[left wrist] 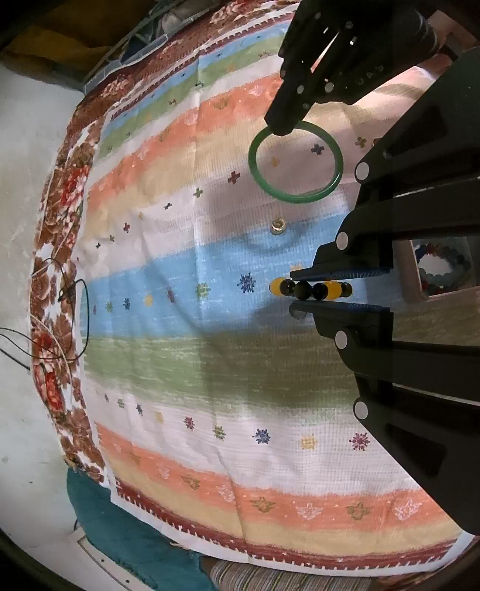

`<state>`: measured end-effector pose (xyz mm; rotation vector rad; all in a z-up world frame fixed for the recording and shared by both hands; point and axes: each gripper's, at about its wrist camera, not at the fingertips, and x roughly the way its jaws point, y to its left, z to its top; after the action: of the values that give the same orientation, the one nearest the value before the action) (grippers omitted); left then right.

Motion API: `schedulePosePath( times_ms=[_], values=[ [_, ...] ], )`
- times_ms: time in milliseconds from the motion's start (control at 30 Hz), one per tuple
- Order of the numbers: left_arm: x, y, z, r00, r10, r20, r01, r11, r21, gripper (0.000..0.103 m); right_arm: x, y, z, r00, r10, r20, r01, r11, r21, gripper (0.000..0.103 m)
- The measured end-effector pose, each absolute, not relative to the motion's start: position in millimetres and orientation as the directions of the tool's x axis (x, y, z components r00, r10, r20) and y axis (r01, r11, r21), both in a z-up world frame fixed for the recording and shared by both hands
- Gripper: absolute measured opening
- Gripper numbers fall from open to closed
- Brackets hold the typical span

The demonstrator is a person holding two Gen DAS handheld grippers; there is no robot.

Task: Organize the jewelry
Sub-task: 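Lift the bangle and bracelet and carry both toward the silver tin, then lower the bangle and bracelet into the tin and open both tools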

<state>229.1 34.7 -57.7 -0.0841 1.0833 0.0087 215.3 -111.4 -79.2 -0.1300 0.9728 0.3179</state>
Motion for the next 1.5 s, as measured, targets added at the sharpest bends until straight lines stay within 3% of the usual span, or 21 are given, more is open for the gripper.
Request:
schedulePosePath(
  times_ms=[1500],
  values=[
    [153, 7, 1, 0.604, -0.105, -0.79, 0.046, 0.994, -0.097, 0.01, 160, -125, -49, 0.583, 0.252, -0.772, -0.342, 0.939, 0.049, 0.008]
  ],
)
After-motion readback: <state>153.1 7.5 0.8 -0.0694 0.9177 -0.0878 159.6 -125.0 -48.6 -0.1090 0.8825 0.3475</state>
